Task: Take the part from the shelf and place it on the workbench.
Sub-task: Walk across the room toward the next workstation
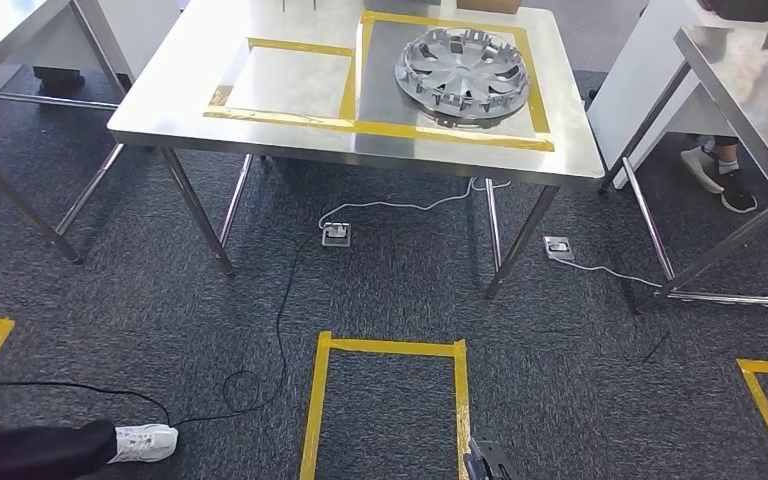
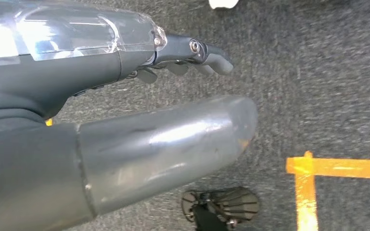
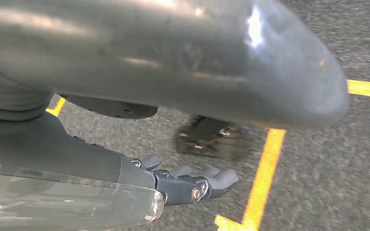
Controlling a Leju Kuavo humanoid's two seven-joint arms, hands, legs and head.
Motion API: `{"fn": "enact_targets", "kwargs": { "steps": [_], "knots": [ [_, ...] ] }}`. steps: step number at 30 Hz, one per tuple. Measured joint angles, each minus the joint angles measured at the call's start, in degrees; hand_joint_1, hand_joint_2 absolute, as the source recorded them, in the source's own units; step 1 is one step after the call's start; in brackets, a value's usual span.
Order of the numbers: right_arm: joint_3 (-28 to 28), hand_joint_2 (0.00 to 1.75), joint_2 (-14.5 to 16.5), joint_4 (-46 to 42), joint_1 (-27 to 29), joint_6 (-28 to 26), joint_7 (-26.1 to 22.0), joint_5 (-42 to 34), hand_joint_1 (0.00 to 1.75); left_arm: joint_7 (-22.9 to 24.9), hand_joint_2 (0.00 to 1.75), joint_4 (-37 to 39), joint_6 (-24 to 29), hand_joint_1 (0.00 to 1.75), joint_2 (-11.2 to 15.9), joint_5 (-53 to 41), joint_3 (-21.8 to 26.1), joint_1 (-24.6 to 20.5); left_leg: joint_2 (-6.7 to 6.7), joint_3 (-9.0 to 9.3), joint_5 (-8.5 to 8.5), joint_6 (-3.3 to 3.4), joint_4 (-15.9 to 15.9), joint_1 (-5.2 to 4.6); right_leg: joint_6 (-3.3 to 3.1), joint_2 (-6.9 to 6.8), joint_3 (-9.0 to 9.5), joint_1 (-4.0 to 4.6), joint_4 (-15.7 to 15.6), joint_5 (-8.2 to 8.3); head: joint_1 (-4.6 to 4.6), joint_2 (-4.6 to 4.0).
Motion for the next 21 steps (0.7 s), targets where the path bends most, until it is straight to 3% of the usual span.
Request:
{"fn": "enact_targets", "kwargs": {
  "steps": [2, 3, 4, 5, 7, 9, 11, 12, 15, 16, 17, 18, 19, 21],
  "knots": [
    [0.63, 0.00, 0.53, 0.67, -0.13, 0.10, 0.73, -0.16, 0.00, -0.01, 0.00, 0.00, 0.04, 0.00, 0.06, 0.00, -0.32, -0.13, 0.02, -2.35, 1.93, 0.65, 0.11, -0.54, 0.17, 0.13, -0.08, -0.07, 7.75, -5.77, 1.00, 0.00],
    [0.91, 0.00, 0.72, 0.97, -0.23, 0.13, 1.01, -0.42, 0.00, -0.01, 0.00, 0.00, 0.03, 0.00, 0.09, -0.01, -0.48, -0.13, 0.05, -3.54, 2.87, 0.82, 0.15, -0.90, -0.16, 0.19, 1.02, 0.01, 9.82, -6.91, 1.55, 0.00],
    [1.14, 0.00, 0.90, 1.20, -0.34, 0.13, 1.19, -0.73, 0.00, 0.02, 0.00, 0.00, 0.02, 0.00, 0.10, -0.01, -0.62, -0.12, 0.07, -4.62, 3.76, 0.91, 0.18, -1.30, -0.92, 0.29, 3.31, 0.29, 9.23, -6.49, 2.00, 0.00],
    [1.19, 0.00, 0.92, 1.30, -0.40, 0.10, 1.17, -0.92, 0.00, 0.05, 0.00, 0.02, 0.02, 0.00, 0.02, -0.01, -0.66, -0.11, 0.11, -5.11, 4.21, 0.91, 0.17, -1.51, -1.98, 0.44, 6.18, 0.78, 5.18, -5.22, 2.12, 0.00],
    [1.25, 0.00, 0.92, 1.50, -0.57, 0.01, 1.03, -1.14, 0.00, 0.06, 0.00, 0.05, 0.03, 0.00, -0.20, -0.01, -0.73, -0.07, 0.30, -5.75, 5.19, 0.66, 0.12, -1.68, -3.74, 0.55, 10.91, 1.63, -2.59, -4.38, 2.05, 0.00],
    [1.29, 0.00, 0.95, 1.72, -0.71, -0.08, 0.90, -1.29, 0.00, 0.05, 0.00, 0.07, 0.04, 0.00, -0.31, -0.01, -0.83, -0.01, 0.58, -6.27, 6.28, 0.03, -0.15, -1.41, -4.36, 0.58, 12.04, 2.12, -5.54, -4.35, 1.97, 0.00],
    [1.33, 0.00, 1.11, 1.93, -0.73, -0.11, 0.85, -1.43, 0.00, 0.07, 0.00, 0.07, 0.03, 0.00, -0.26, -0.01, -0.89, 0.07, 0.54, -6.93, 6.24, -0.52, -0.23, -1.29, -4.58, 0.63, 11.92, 2.02, -6.93, -2.82, 2.34, 0.00],
    [1.34, 0.00, 1.23, 2.02, -0.74, -0.14, 0.84, -1.44, 0.00, 0.07, 0.00, 0.08, 0.03, 0.00, -0.22, -0.01, -0.91, 0.09, 0.37, -7.51, 4.85, -0.74, 0.73, -1.27, -4.68, 0.60, 11.74, 1.86, -7.65, -1.98, 2.29, -0.01],
    [1.38, 0.00, 1.67, 2.23, -0.83, -0.15, 0.83, -1.43, 0.00, 0.07, 0.00, 0.09, 0.04, 0.00, -0.03, -0.01, -0.97, 0.07, -0.07, -10.10, -2.62, -1.69, 9.56, -0.76, -4.39, 0.38, 9.87, 1.55, -7.86, -0.65, 1.18, -0.01],
    [1.40, 0.00, 1.80, 2.29, -0.82, -0.15, 0.83, -1.43, 0.00, 0.07, 0.00, 0.09, 0.04, 0.00, 0.06, -0.01, -0.98, 0.07, -0.08, -10.56, -3.82, -2.08, 12.81, -0.53, -4.12, 0.24, 8.98, 1.47, -7.27, -0.42, 0.90, 0.00],
    [1.42, 0.00, 1.93, 2.34, -0.82, -0.15, 0.83, -1.43, 0.00, 0.07, 0.00, 0.09, 0.04, 0.00, 0.15, -0.01, -0.98, 0.08, -0.05, -10.43, -3.75, -2.49, 14.94, -0.31, -3.88, 0.07, 8.03, 1.35, -6.53, -0.24, 0.74, 0.00],
    [1.43, 0.00, 2.02, 2.39, -0.83, -0.15, 0.83, -1.44, 0.00, 0.07, 0.00, 0.09, 0.04, 0.00, 0.25, -0.01, -0.98, 0.07, 0.01, -9.42, -2.45, -2.92, 15.28, -0.05, -3.65, -0.09, 6.98, 1.13, -5.62, -0.10, 0.60, 0.00],
    [1.44, 0.00, 2.09, 2.44, -0.87, -0.15, 0.83, -1.44, 0.00, 0.07, 0.00, 0.09, 0.04, 0.00, 0.34, -0.01, -0.98, 0.05, 0.00, -7.63, -0.72, -3.34, 13.86, 0.23, -3.38, -0.10, 5.90, 0.88, -4.64, -0.05, 0.52, 0.00],
    [1.46, 0.00, 2.13, 2.56, -1.06, -0.15, 0.88, -1.51, 0.00, -0.06, 0.00, 0.09, -0.02, 0.00, 0.42, 0.00, -0.98, -0.01, -1.96, -2.84, -0.22, -3.99, 7.53, 0.77, -2.41, 0.25, 3.66, 0.43, -2.48, -0.05, 0.26, 0.00]
  ]
}}
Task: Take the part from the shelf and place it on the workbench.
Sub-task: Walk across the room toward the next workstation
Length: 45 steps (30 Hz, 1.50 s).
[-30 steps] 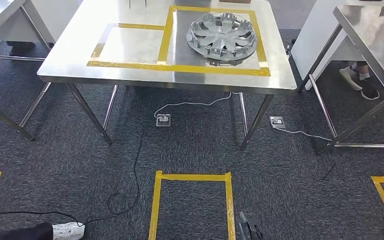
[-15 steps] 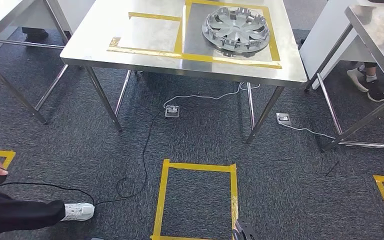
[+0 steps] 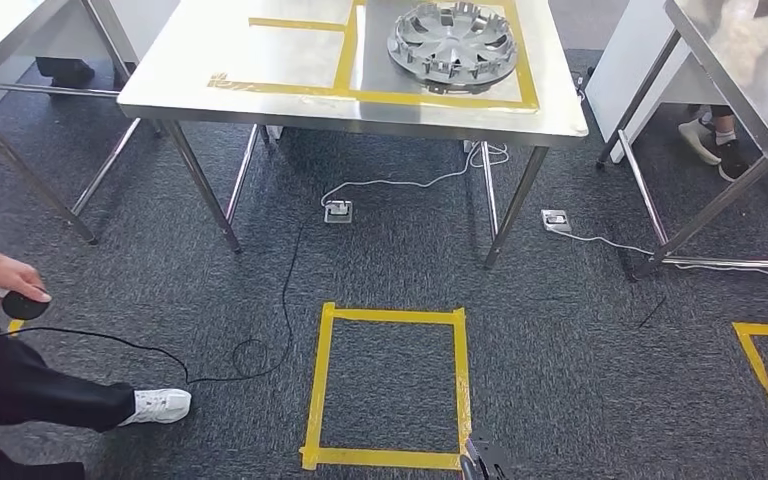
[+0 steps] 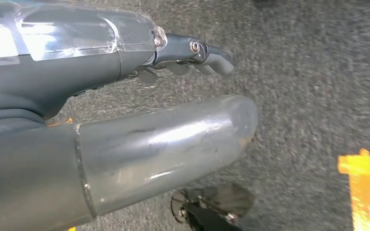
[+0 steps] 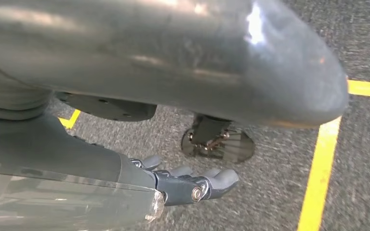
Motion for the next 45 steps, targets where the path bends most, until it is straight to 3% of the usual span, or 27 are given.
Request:
{"fn": "enact_targets", "kwargs": {
  "steps": [2, 5, 6, 8, 10, 11, 12, 13, 16, 17, 19, 20, 21, 24, 26, 27, 29, 30, 32, 33, 35, 36, 39, 41, 42, 43, 45],
  "knots": [
    [0.02, 0.00, 0.03, 0.12, -0.29, 0.03, 0.36, -0.17, 0.00, -0.41, 0.00, 0.01, -0.22, 0.00, -0.03, 0.00, 0.01, 0.12, -1.82, 2.73, -2.02, 0.66, -4.49, 0.06, 1.04, 0.79, -1.35, -0.08, 1.37, 0.23, 0.01, 0.00],
    [0.06, 0.00, 0.21, 0.27, -0.12, 0.08, 1.17, -0.59, 0.00, -0.78, 0.00, 0.02, -0.61, 0.00, -0.04, -0.01, 0.01, 0.19, -0.41, 2.48, -1.70, 2.84, -5.33, 0.03, 2.00, 2.13, -2.11, -0.20, 1.66, 1.04, 0.39, 0.00],
    [0.09, 0.00, 0.28, 0.34, 0.09, 0.09, 1.36, -0.68, 0.00, -0.75, 0.00, 0.02, -0.68, 0.00, -0.06, -0.01, 0.01, 0.13, 0.21, 2.12, -1.23, 3.40, -5.42, 0.11, 2.33, 2.14, -2.60, -0.31, 2.45, 0.24, 0.59, 0.00],
    [0.20, 0.00, 0.47, 0.48, 0.29, 0.07, 1.55, -0.73, 0.00, -0.60, 0.00, 0.02, -0.75, 0.00, -0.04, -0.01, 0.00, 0.09, 1.42, 1.16, -0.30, 4.04, -5.47, 0.13, 2.99, 1.49, -4.26, -0.50, 7.15, -3.85, 1.19, 0.00],
    [0.30, 0.00, 0.67, 0.57, 0.23, 0.04, 1.58, -0.69, 0.00, -0.41, 0.00, 0.02, -0.78, 0.00, 0.05, -0.01, 0.00, 0.30, 2.72, 0.04, 0.51, 4.12, -5.42, 0.02, 3.46, 0.93, -5.68, -0.72, 13.75, -8.24, 1.93, 0.00],
    [0.33, 0.00, 0.78, 0.62, 0.23, 0.02, 1.56, -0.66, 0.00, -0.28, 0.00, 0.02, -0.79, 0.00, 0.12, -0.01, 0.01, 0.44, 3.40, -0.47, 0.86, 4.07, -5.39, -0.04, 3.54, 0.77, -5.50, -0.82, 15.50, -9.16, 2.19, 0.00],
    [0.38, 0.00, 0.86, 0.66, 0.27, -0.02, 1.53, -0.61, 0.00, -0.17, 0.00, 0.02, -0.79, 0.00, 0.19, -0.01, 0.01, 0.58, 4.06, -0.85, 1.13, 4.00, -5.38, -0.10, 3.50, 0.62, -4.36, -0.89, 15.23, -8.99, 2.41, 0.00],
    [0.45, 0.00, 0.94, 0.70, 0.30, -0.09, 1.51, -0.54, 0.00, -0.06, 0.00, 0.02, -0.80, 0.00, 0.28, -0.01, 0.02, 0.69, 4.69, -1.11, 1.34, 3.91, -5.39, -0.15, 3.32, 0.34, -2.28, -0.91, 12.83, -7.87, 2.60, 0.00],
    [0.95, 0.00, 1.13, 0.87, -0.04, -0.44, 1.52, -0.05, 0.00, 0.08, 0.00, 0.02, -1.18, 0.00, 0.53, 0.09, 0.06, 0.90, 6.72, -1.35, 1.90, 3.35, -5.51, -0.30, 2.23, -2.76, 4.97, -0.31, 1.52, -4.51, 3.11, 0.00],
    [1.13, 0.00, 1.20, 0.91, -0.19, -0.57, 1.54, 0.19, 0.00, 0.09, 0.00, 0.02, -1.40, 0.00, 0.61, 0.15, 0.07, 0.97, 7.45, -1.39, 2.11, 3.05, -5.56, -0.33, 1.88, -3.51, 5.87, 0.00, -0.41, -4.28, 3.24, 0.00],
    [1.35, 0.00, 1.35, 0.94, -0.13, -0.85, 1.70, 0.61, 0.00, 0.15, 0.00, 0.03, -1.86, 0.00, 0.79, 0.28, 0.08, 1.02, 8.90, -1.27, 2.56, 2.37, -5.86, -0.36, 1.30, -3.00, 5.60, 0.37, -1.16, -4.13, 3.32, 0.00],
    [1.51, 0.00, 1.45, 0.97, 0.08, -1.03, 1.87, 0.84, 0.00, 0.26, 0.00, 0.02, -2.11, 0.00, 0.91, 0.32, 0.10, 0.99, 8.76, -1.18, 2.52, 2.02, -5.91, -0.30, 1.01, -2.47, 5.56, 0.25, -1.55, -3.67, 3.30, 0.00],
    [1.70, 0.00, 1.58, 1.02, 0.26, -1.25, 2.02, 1.01, 0.00, 0.39, 0.00, 0.02, -2.36, 0.00, 1.05, 0.33, 0.13, 0.97, 7.36, -1.28, 2.01, 1.75, -5.58, -0.23, 0.64, -1.95, 5.59, 0.14, -2.09, -3.10, 3.14, 0.00],
    [2.37, 0.00, 2.06, 1.19, 0.15, -1.70, 2.21, 1.27, 0.00, 1.06, 0.00, 0.02, -2.96, 0.00, 1.44, 0.20, 0.21, 1.16, 1.79, -4.26, -2.98, 1.54, 1.48, -0.27, -0.54, -0.31, 5.14, 0.11, -2.94, -1.69, 1.78, 0.00],
    [2.68, 0.00, 2.38, 1.23, 0.10, -1.78, 2.21, 1.26, 0.00, 1.51, 0.00, 0.02, -3.18, 0.00, 1.61, 0.10, 0.26, 1.39, 1.38, -6.50, -5.36, 1.54, 7.19, -0.51, -0.87, 0.99, 4.44, 0.47, -2.44, -1.46, 0.71, 0.00],
    [2.84, 0.00, 2.50, 1.26, 0.15, -1.82, 2.20, 1.21, 0.00, 1.64, 0.00, 0.02, -3.25, 0.00, 1.66, 0.09, 0.28, 1.47, 1.48, -6.52, -5.03, 1.52, 7.72, -0.58, -0.92, 1.66, 4.13, 0.60, -2.07, -1.43, 0.41, 0.00],
    [3.20, 0.00, 2.59, 1.33, 0.21, -1.93, 2.16, 1.03, 0.00, 1.75, 0.00, 0.02, -3.35, 0.00, 1.69, 0.08, 0.30, 1.52, 1.07, -3.91, -1.85, 1.61, 3.30, -0.58, -0.78, 3.04, 3.51, 0.71, -1.10, -1.54, 0.07, 0.00],
    [3.41, 0.00, 2.62, 1.37, 0.18, -1.98, 2.11, 0.87, 0.00, 1.75, 0.00, 0.02, -3.37, 0.00, 1.69, 0.08, 0.29, 1.49, -0.46, -2.14, -0.59, 1.75, -0.05, -0.45, -0.59, 3.65, 3.11, 0.77, -0.54, -1.70, -0.07, 0.00],
    [3.71, 0.00, 2.65, 1.40, 0.02, -2.01, 1.99, 0.61, 0.00, 1.63, 0.00, 0.03, -3.35, 0.00, 1.65, 0.07, 0.27, 1.51, -2.85, 0.10, 0.57, 2.05, -4.58, -0.24, 0.00, 4.91, 2.20, 0.73, 0.60, -1.95, -0.11, 0.00],
    [3.79, 0.00, 2.67, 1.40, -0.05, -2.01, 1.94, 0.51, 0.00, 1.48, 0.00, 0.03, -3.32, 0.00, 1.62, 0.06, 0.26, 1.57, -3.40, 0.30, 0.34, 2.22, -5.15, -0.25, 0.34, 5.56, 1.77, 0.63, 0.88, -1.94, -0.08, 0.00],
    [3.87, 0.00, 2.58, 1.44, -0.04, -2.09, 1.99, 0.40, 0.00, 0.82, 0.00, 0.04, -3.19, 0.00, 1.42, 0.06, 0.27, 1.62, -1.85, 0.34, 0.67, 2.67, -5.48, -0.16, 0.99, 6.77, 1.15, 0.41, 1.05, -1.70, -0.05, 0.00],
    [3.95, 0.00, 2.55, 1.48, 0.04, -2.15, 2.11, 0.33, 0.00, 0.40, 0.00, 0.01, -3.08, 0.00, 1.33, 0.06, 0.28, 1.43, -1.07, 0.38, 0.86, 2.95, -5.71, 0.01, 1.35, 6.27, 0.80, 0.44, 1.44, -1.99, -0.03, 0.00],
    [4.22, 0.00, 2.48, 1.57, -0.11, -2.33, 2.68, 0.05, 0.00, -0.67, 0.00, -0.09, -2.85, 0.00, 1.04, 0.05, 0.27, 0.75, 1.65, 0.41, 1.19, 3.39, -6.16, 0.36, 2.74, 1.97, -2.44, 0.08, 7.95, -5.99, 1.23, 0.00],
    [4.26, 0.00, 2.37, 1.61, -0.23, -2.35, 2.87, -0.37, 0.00, -0.60, 0.00, -0.09, -2.84, 0.00, 0.85, 0.05, 0.26, 0.67, 3.63, 0.37, 1.11, 3.30, -6.15, 0.43, 3.63, 0.81, -5.18, -0.72, 13.90, -8.35, 1.82, 0.00],
    [4.28, 0.00, 2.30, 1.64, -0.14, -2.31, 2.81, -0.73, 0.00, -0.24, 0.00, -0.09, -2.82, 0.00, 0.71, 0.05, 0.26, 0.69, 4.54, 0.38, 1.03, 3.18, -6.15, 0.52, 4.00, 0.56, -5.58, -1.11, 14.93, -8.22, 1.92, 0.00],
    [4.30, 0.00, 2.17, 1.68, 0.00, -2.23, 2.65, -1.21, 0.00, 0.34, 0.00, -0.09, -2.77, 0.00, 0.51, 0.06, 0.26, 0.69, 5.32, 0.42, 0.94, 3.01, -6.14, 0.66, 4.29, 0.30, -4.92, -1.47, 13.81, -7.00, 2.02, 0.00],
    [4.36, 0.00, 1.84, 1.77, 0.16, -1.86, 2.14, -2.27, 0.00, 1.63, 0.00, -0.09, -2.60, 0.00, 0.11, 0.06, 0.18, 0.77, 6.64, 0.68, 0.73, 2.43, -6.17, 0.94, 4.78, -1.31, -1.42, -1.86, 7.10, -3.38, 2.22, 0.00]
  ]
}}
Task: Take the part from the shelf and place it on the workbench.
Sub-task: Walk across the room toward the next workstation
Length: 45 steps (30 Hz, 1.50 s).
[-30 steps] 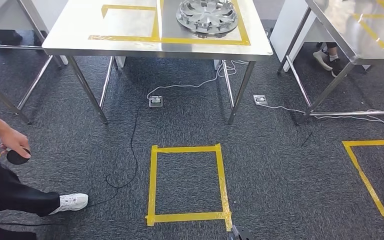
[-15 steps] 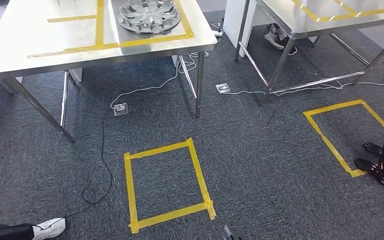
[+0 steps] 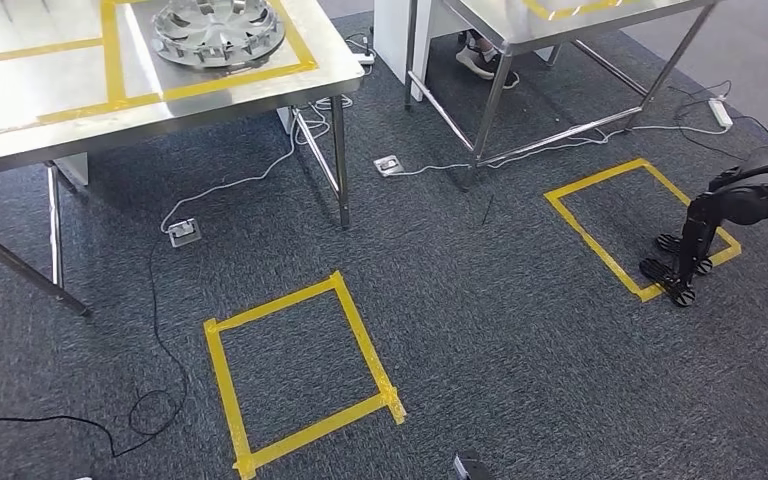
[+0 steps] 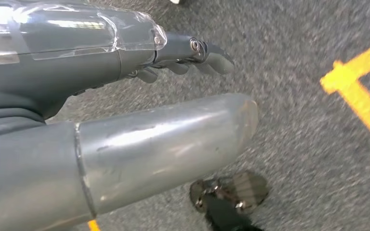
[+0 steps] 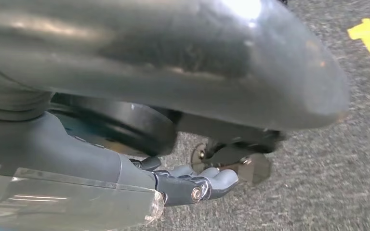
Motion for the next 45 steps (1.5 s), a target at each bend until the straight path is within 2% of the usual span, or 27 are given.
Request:
{"fn": "enact_targets", "kwargs": {
  "steps": [2, 3, 5, 7, 9, 11, 12, 14, 16, 18, 20, 21, 23, 25, 27, 28, 30, 32, 34, 35, 36, 38, 39, 40, 42, 43, 45],
  "knots": [
    [0.03, 0.00, -0.34, 0.03, -0.17, 0.52, -0.33, -0.87, 0.00, 0.75, 0.00, 0.00, 0.20, 0.00, -0.31, 0.00, -0.13, 0.23, 1.11, 0.31, -0.13, -0.88, -0.10, -0.04, -0.38, -2.02, 2.65, 0.41, -5.49, 1.68, 0.41, 0.00],
    [0.02, 0.00, -0.50, 0.03, -0.22, 0.75, -0.36, -1.12, 0.00, 0.88, 0.00, 0.00, 0.31, 0.00, -0.43, 0.00, -0.18, 0.34, 1.63, 0.48, -0.13, -1.31, -0.25, -0.13, -0.86, -2.50, 2.94, 0.73, -6.34, 1.55, 0.45, 0.00],
    [0.01, 0.00, -0.96, 0.06, -0.10, 1.04, -0.11, -1.31, 0.00, 0.82, 0.00, 0.00, 0.49, 0.00, -0.74, 0.00, -0.20, 0.44, 2.63, 1.02, -0.09, -2.17, -0.77, -0.16, -2.18, -1.65, 2.82, 1.00, -6.60, 1.59, 0.19, 0.00],
    [0.01, 0.00, -1.36, 0.13, 0.11, 1.17, 0.21, -1.23, 0.00, 0.64, 0.00, 0.00, 0.62, 0.00, -0.93, 0.02, -0.20, 0.38, 0.12, 1.11, -1.25, -2.65, -0.05, 0.10, -3.28, -0.60, 3.18, 0.95, -7.27, 1.95, -0.49, 0.00],
    [0.01, 0.00, -1.46, 0.20, -0.01, 1.26, 0.34, -1.05, 0.00, 0.52, 0.00, 0.01, 0.67, 0.00, -0.97, 0.05, -0.20, 0.50, -3.97, -1.25, -4.48, -2.36, 5.20, -0.06, -4.20, 0.61, 3.45, 1.03, -7.80, 2.26, -1.54, 0.00],
    [0.02, 0.00, -1.39, 0.23, -0.14, 1.32, 0.38, -0.92, 0.00, 0.47, 0.00, 0.02, 0.66, 0.00, -0.98, 0.07, -0.20, 0.86, -4.96, -5.16, -7.18, -1.66, 12.55, -0.76, -4.70, 2.22, 3.48, 1.50, -7.85, 2.28, -2.48, 0.00],
    [0.02, 0.00, -1.35, 0.24, -0.08, 1.33, 0.38, -0.90, 0.00, 0.47, 0.00, 0.02, 0.65, 0.00, -0.98, 0.07, -0.20, 1.00, -4.93, -6.45, -7.17, -1.31, 14.46, -1.12, -4.82, 3.07, 3.55, 1.77, -7.84, 2.24, -2.79, 0.00],
    [0.03, 0.00, -1.36, 0.25, 0.05, 1.34, 0.33, -0.87, 0.00, 0.44, 0.00, 0.02, 0.66, 0.00, -0.97, 0.06, -0.20, 1.10, -5.41, -6.06, -3.76, -0.39, 11.79, -1.76, -4.97, 4.73, 3.84, 2.22, -7.80, 2.15, -3.05, 0.00],
    [0.04, 0.00, -1.33, 0.25, -0.01, 1.38, 0.02, -0.80, 0.00, 0.39, 0.00, 0.02, 0.66, 0.00, -0.87, 0.03, -0.20, 1.12, -8.33, -3.42, 0.56, 0.65, 4.68, -2.01, -4.99, 6.31, 4.01, 2.54, -7.58, 1.94, -3.21, 0.00],
    [0.05, 0.00, -1.25, 0.25, -0.20, 1.42, -0.39, -0.68, 0.00, 0.43, 0.00, 0.02, 0.65, 0.00, -0.77, 0.00, -0.20, 1.17, -10.70, -1.60, 1.77, 0.92, 0.43, -1.95, -4.72, 7.84, 3.72, 2.52, -7.30, 1.77, -3.16, 0.00],
    [0.09, 0.00, -1.25, 0.26, -0.22, 1.42, -0.57, -0.55, 0.00, 0.52, 0.00, 0.04, 0.62, 0.00, -0.77, -0.02, -0.20, 1.22, -9.74, -0.99, 1.43, 0.87, -0.45, -1.90, -4.19, 9.42, 3.31, 2.28, -7.30, 1.84, -3.17, 0.00],
    [0.14, 0.00, -1.25, 0.25, -0.13, 1.42, -0.60, -0.50, 0.00, 0.54, 0.00, 0.04, 0.61, 0.00, -0.77, -0.02, -0.19, 1.22, -8.83, -0.75, 1.47, 1.03, -0.76, -1.83, -3.86, 9.02, 3.15, 2.33, -7.12, 1.72, -3.18, 0.00],
    [0.22, 0.00, -1.18, 0.25, -0.14, 1.41, -0.58, -0.49, 0.00, 0.49, 0.00, 0.02, 0.57, 0.00, -0.75, -0.02, -0.20, 1.24, -6.66, -0.15, 1.49, 1.41, -1.39, -1.62, -3.04, 5.86, 1.76, 2.46, -4.46, 0.07, -2.62, 0.00],
    [0.27, 0.00, -1.07, 0.25, -0.42, 1.41, -0.51, -0.54, 0.00, 0.33, 0.00, -0.01, 0.49, 0.00, -0.68, -0.02, -0.19, 1.36, -4.31, 0.24, 1.21, 1.58, -1.59, -1.75, -2.12, 2.55, -1.68, 1.98, 2.18, -3.23, -1.80, 0.00],
    [0.28, 0.00, -1.01, 0.25, -0.39, 1.41, -0.27, -0.64, 0.00, 0.05, 0.00, -0.02, 0.38, 0.00, -0.66, -0.02, -0.19, 1.38, -2.06, 0.52, 0.79, 1.48, -1.58, -1.78, -1.48, 1.82, -4.67, 1.28, 7.79, -4.85, -1.55, 0.00],
    [0.30, 0.00, -1.00, 0.25, -0.21, 1.42, -0.10, -0.68, 0.00, -0.15, 0.00, -0.01, 0.34, 0.00, -0.70, -0.02, -0.20, 1.34, -1.17, 0.71, 0.58, 1.35, -1.57, -1.76, -1.32, 1.66, -4.79, 1.04, 7.90, -4.10, -1.45, 0.00],
    [0.35, 0.00, -1.01, 0.25, 0.13, 1.44, 0.14, -0.74, 0.00, -0.54, 0.00, 0.00, 0.32, 0.00, -0.86, -0.02, -0.20, 1.17, 0.24, 1.26, 0.17, 1.03, -1.59, -1.71, -1.48, 0.68, -1.87, 0.92, 1.95, -0.03, -1.15, 0.00],
    [0.44, 0.00, -1.03, 0.27, 0.05, 1.49, 0.21, -0.79, 0.00, -0.87, 0.00, -0.01, 0.32, 0.00, -1.05, -0.02, -0.20, 1.01, 1.37, 1.64, -0.19, 0.53, -1.64, -1.81, -2.25, -1.51, 1.62, 1.48, -5.00, 2.44, -0.92, 0.00],
    [0.67, 0.00, -1.03, 0.30, -0.03, 1.57, 0.30, -0.87, 0.00, -1.06, 0.00, -0.01, 0.32, 0.00, -1.14, -0.02, -0.20, 0.93, 2.34, 1.84, -0.38, -0.03, -1.80, -1.92, -3.16, -2.46, 2.66, 2.10, -7.34, 2.31, -0.84, 0.00],
    [0.78, 0.00, -1.02, 0.31, 0.06, 1.61, 0.37, -0.90, 0.00, -1.09, 0.00, -0.01, 0.32, 0.00, -1.15, -0.02, -0.20, 0.90, 2.82, 2.06, -0.40, -0.30, -1.98, -1.91, -3.57, -2.05, 2.65, 2.20, -7.61, 2.32, -0.81, 0.00],
    [0.87, 0.00, -1.00, 0.32, 0.26, 1.62, 0.46, -0.92, 0.00, -1.09, 0.00, 0.00, 0.32, 0.00, -1.18, -0.02, -0.20, 0.86, 2.22, 2.32, -0.63, -0.62, -2.03, -1.84, -3.96, -1.61, 2.88, 2.11, -7.99, 2.46, -0.81, -0.01],
    [0.93, 0.00, -0.97, 0.37, 0.40, 1.62, 0.61, -0.93, 0.00, -1.15, 0.00, 0.00, 0.33, 0.00, -1.21, -0.02, -0.20, 0.85, -1.70, 1.72, -2.21, -0.99, 0.02, -1.68, -4.78, -0.64, 3.55, 1.80, -8.94, 2.84, -1.08, -0.01],
    [0.95, 0.00, -0.94, 0.38, 0.29, 1.63, 0.63, -0.94, 0.00, -1.17, 0.00, 0.00, 0.33, 0.00, -1.20, -0.03, -0.20, 0.93, -4.00, 0.37, -3.75, -1.05, 2.85, -1.62, -5.12, -0.06, 3.83, 1.67, -9.28, 2.99, -1.42, -0.01],
    [0.95, 0.00, -0.89, 0.40, 0.08, 1.65, 0.64, -0.94, 0.00, -1.19, 0.00, 0.00, 0.33, 0.00, -1.17, -0.04, -0.20, 1.06, -5.27, -1.58, -5.42, -1.02, 6.60, -1.64, -5.35, 0.65, 3.92, 1.73, -9.36, 2.99, -1.83, 0.00],
    [0.96, 0.00, -0.78, 0.40, -0.13, 1.72, 0.64, -0.97, 0.00, -1.16, 0.00, 0.00, 0.32, 0.00, -1.10, -0.07, -0.20, 1.29, -5.23, -5.50, -7.29, -1.04, 13.19, -1.74, -5.57, 2.33, 4.01, 1.95, -9.24, 2.83, -2.42, 0.00],
    [0.97, 0.00, -0.72, 0.41, -0.08, 1.75, 0.64, -1.00, 0.00, -1.16, 0.00, 0.00, 0.32, 0.00, -1.06, -0.07, -0.20, 1.34, -5.04, -6.46, -6.57, -1.04, 14.00, -1.76, -5.60, 3.22, 4.10, 2.01, -9.11, 2.70, -2.56, 0.00],
    [1.00, 0.00, -0.65, 0.42, 0.04, 1.79, 0.64, -1.11, 0.00, -1.12, 0.00, 0.00, 0.32, 0.00, -0.98, -0.07, -0.20, 1.34, -5.62, -5.35, -2.06, -0.99, 9.31, -1.69, -5.43, 5.00, 4.37, 1.97, -8.61, 2.25, -2.76, 0.00]
  ]
}}
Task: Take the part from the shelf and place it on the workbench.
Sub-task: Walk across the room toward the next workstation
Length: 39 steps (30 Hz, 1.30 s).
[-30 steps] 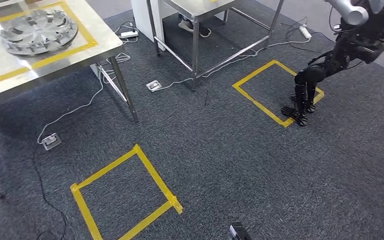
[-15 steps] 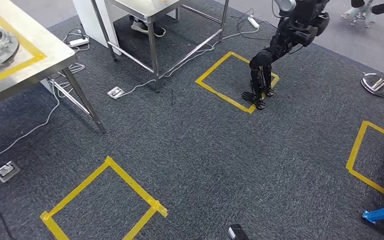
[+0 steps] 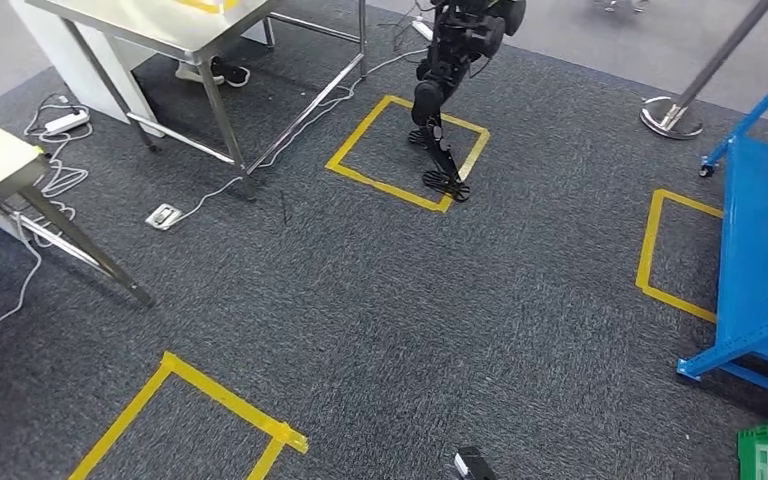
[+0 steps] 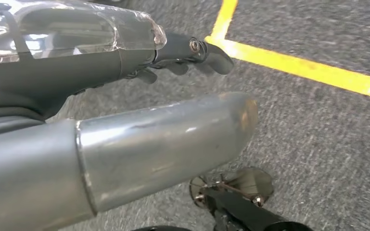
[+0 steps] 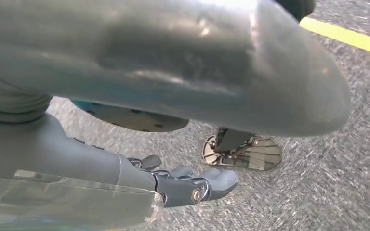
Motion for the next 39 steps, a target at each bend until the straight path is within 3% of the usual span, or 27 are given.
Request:
{"fn": "enact_targets", "kwargs": {
  "steps": [2, 4, 6, 7, 9, 10, 12, 13, 14, 15, 17, 19, 21, 22, 24, 26, 28, 29, 30, 31, 33, 35, 37, 39],
  "knots": [
    [0.03, 0.00, 0.07, 0.03, -0.08, 0.02, -0.01, -0.10, 0.00, 0.12, 0.00, 0.00, 0.00, 0.00, 0.07, 0.00, -0.01, 0.02, -3.67, 2.50, 3.37, 0.15, -6.64, 0.47, 0.53, 1.57, -0.19, -0.12, 0.89, -0.69, -0.32, 0.00],
    [0.06, 0.00, 0.12, 0.07, -0.25, 0.06, -0.01, -0.16, 0.00, 0.25, 0.00, 0.01, -0.03, 0.00, 0.10, -0.01, -0.01, 0.08, -5.94, 3.58, 3.48, 0.48, -9.09, 0.63, 1.29, 3.11, -0.82, -0.41, 1.51, -1.04, -0.49, 0.00],
    [0.09, 0.00, 0.12, 0.10, -0.24, 0.08, -0.02, -0.16, 0.00, 0.30, 0.00, 0.02, -0.06, 0.00, 0.08, -0.01, -0.01, 0.11, -4.31, 4.04, 3.32, 1.03, -9.51, 0.51, 1.99, 4.72, -1.20, -0.70, 1.54, -1.00, -0.49, 0.00],
    [0.11, 0.00, 0.13, 0.11, -0.18, 0.09, -0.02, -0.16, 0.00, 0.30, 0.00, 0.00, -0.06, 0.00, 0.09, 0.00, 0.00, 0.10, -3.29, 4.34, 3.28, 1.34, -9.74, 0.56, 2.27, 4.25, -1.41, -0.64, 1.88, -1.23, -0.38, 0.00],
    [0.15, 0.00, 0.15, 0.13, -0.30, 0.09, -0.02, -0.16, 0.00, 0.25, 0.00, -0.03, -0.06, 0.00, 0.12, 0.00, 0.00, 0.08, -0.96, 4.99, 3.11, 1.90, -10.17, 0.60, 2.86, 1.01, -3.24, -0.56, 5.52, -3.16, 0.41, 0.00],
    [0.17, 0.00, 0.20, 0.13, -0.44, 0.09, -0.02, -0.16, 0.00, 0.25, 0.00, -0.04, -0.06, 0.00, 0.18, 0.00, 0.00, 0.11, 0.27, 5.26, 2.89, 2.11, -10.23, 0.44, 3.22, -1.08, -5.11, -0.60, 9.03, -4.73, 0.86, 0.00],
    [0.18, 0.00, 0.21, 0.12, -0.55, 0.11, -0.02, -0.16, 0.00, 0.26, 0.00, -0.04, -0.07, 0.00, 0.25, 0.00, 0.00, 0.18, 2.70, 5.67, 2.39, 2.26, -10.23, 0.16, 3.74, -2.88, -8.96, -0.95, 15.92, -7.06, 1.29, 0.00],
    [0.19, 0.00, 0.22, 0.13, -0.40, 0.12, -0.02, -0.16, 0.00, 0.27, 0.00, -0.04, -0.08, 0.00, 0.28, 0.00, 0.00, 0.17, 3.71, 5.91, 2.14, 2.22, -10.23, 0.07, 3.84, -3.19, -9.84, -1.06, 17.30, -6.90, 1.35, 0.00],
    [0.20, 0.00, 0.22, 0.13, -0.19, 0.13, -0.02, -0.16, 0.00, 0.27, 0.00, -0.04, -0.08, 0.00, 0.30, 0.00, 0.00, 0.09, 4.52, 6.17, 1.89, 2.13, -10.23, 0.02, 3.79, -3.37, -9.51, -1.10, 16.39, -5.63, 1.45, 0.00],
    [0.20, 0.00, 0.20, 0.14, 0.00, 0.13, -0.02, -0.16, 0.00, 0.27, 0.00, -0.04, -0.09, 0.00, 0.30, 0.00, 0.00, -0.01, 5.19, 6.49, 1.66, 2.03, -10.25, -0.03, 3.57, -3.69, -8.07, -1.06, 13.40, -3.53, 1.58, 0.00],
    [0.21, 0.00, 0.14, 0.15, 0.09, 0.07, -0.03, -0.16, 0.00, 0.28, 0.00, -0.05, -0.16, 0.00, 0.18, 0.00, -0.01, -0.23, 6.27, 7.01, 1.27, 1.79, -10.38, -0.12, 2.72, -5.74, -4.31, -0.51, 5.82, -0.33, 1.80, 0.00],
    [0.21, 0.00, 0.07, 0.16, -0.07, -0.05, -0.07, -0.21, 0.00, 0.42, 0.00, -0.07, -0.25, 0.00, 0.04, 0.00, -0.01, -0.35, 7.05, 7.18, 1.06, 1.35, -10.55, -0.20, 1.80, -7.52, -2.49, 0.25, 2.03, 0.16, 1.86, 0.00],
    [0.21, 0.00, 0.02, 0.17, 0.05, -0.14, -0.10, -0.30, 0.00, 0.59, 0.00, -0.09, -0.26, 0.00, -0.05, 0.00, 0.00, -0.36, 7.82, 7.48, 0.97, 0.77, -10.89, -0.20, 1.16, -7.12, -2.47, 0.63, 1.53, -0.04, 1.87, 0.00],
    [0.22, 0.00, 0.00, 0.19, 0.24, -0.16, -0.10, -0.33, 0.00, 0.62, 0.00, -0.09, -0.26, 0.00, -0.10, -0.01, 0.00, -0.38, 7.58, 7.72, 0.76, 0.48, -10.99, -0.13, 0.86, -6.67, -2.20, 0.51, 1.10, 0.09, 1.90, 0.00],
    [0.23, 0.00, -0.03, 0.22, 0.38, -0.19, -0.15, -0.41, 0.00, 0.57, 0.00, -0.08, -0.25, 0.00, -0.15, -0.02, -0.01, -0.40, 4.30, 7.30, -0.56, 0.12, -9.32, -0.07, 0.24, -5.75, -1.40, 0.16, -0.03, 0.49, 1.69, -0.01],
    [0.25, 0.00, -0.03, 0.24, 0.04, -0.15, -0.20, -0.55, 0.00, 0.50, 0.00, -0.07, -0.24, 0.00, -0.10, -0.02, -0.03, -0.28, 0.82, 4.16, -3.51, 0.11, -3.04, -0.10, -0.17, -4.56, -0.83, 0.04, -0.56, 0.62, 1.01, -0.01],
    [0.25, 0.00, 0.03, 0.25, -0.22, -0.10, -0.21, -0.67, 0.00, 0.48, 0.00, -0.07, -0.24, 0.00, -0.04, -0.02, -0.03, -0.02, 0.49, 0.09, -5.29, 0.15, 3.57, -0.21, -0.42, -2.90, -0.56, 0.15, -0.46, 0.37, 0.52, 0.00],
    [0.26, 0.00, 0.08, 0.25, -0.19, -0.08, -0.21, -0.72, 0.00, 0.48, 0.00, -0.07, -0.23, 0.00, -0.01, -0.02, -0.02, 0.07, 0.56, -0.96, -4.60, 0.17, 4.49, -0.23, -0.44, -2.02, -0.35, 0.18, -0.35, 0.18, 0.40, 0.00],
    [0.27, 0.00, 0.10, 0.26, -0.12, -0.08, -0.21, -0.76, 0.00, 0.47, 0.00, -0.07, -0.23, 0.00, 0.01, -0.02, -0.02, 0.10, 0.54, -1.03, -2.85, 0.19, 3.34, -0.22, -0.37, -1.15, -0.09, 0.15, -0.19, -0.05, 0.32, 0.00],
    [0.28, 0.00, 0.12, 0.27, -0.06, -0.08, -0.21, -0.80, 0.00, 0.47, 0.00, -0.07, -0.24, 0.00, 0.01, -0.02, -0.02, 0.10, 0.05, -0.09, -0.24, 0.21, 0.20, -0.15, -0.20, -0.32, 0.20, 0.06, 0.04, -0.36, 0.25, 0.00],
    [0.29, 0.00, 0.12, 0.30, -0.14, -0.09, -0.20, -0.84, 0.00, 0.47, 0.00, -0.07, -0.24, 0.00, 0.02, -0.02, -0.03, 0.07, -3.07, 2.39, 3.22, 0.29, -6.45, 0.20, 0.39, 1.22, 0.36, -0.14, 0.71, -1.11, -0.03, 0.00],
    [0.29, 0.00, 0.10, 0.31, -0.36, -0.09, -0.18, -0.88, 0.00, 0.48, 0.00, -0.06, -0.24, 0.00, -0.01, -0.02, -0.04, 0.10, -4.92, 3.64, 3.51, 0.56, -9.28, 0.30, 1.12, 2.72, -0.06, -0.41, 1.14, -1.49, -0.25, 0.00],
    [0.31, 0.00, 0.10, 0.32, -0.35, -0.09, -0.17, -0.92, 0.00, 0.51, 0.00, -0.05, -0.24, 0.00, -0.03, -0.02, -0.04, 0.12, -3.37, 3.99, 3.35, 1.06, -9.68, 0.23, 1.68, 4.07, -0.45, -0.63, 1.19, -1.51, -0.27, 0.00],
    [0.37, 0.00, 0.12, 0.34, -0.24, -0.09, -0.17, -0.95, 0.00, 0.52, 0.00, -0.08, -0.23, 0.00, 0.01, -0.02, -0.04, 0.06, -1.51, 4.39, 3.19, 1.65, -9.91, 0.33, 2.21, 2.21, -1.42, -0.56, 3.08, -2.66, 0.25, 0.00]
  ]
}}
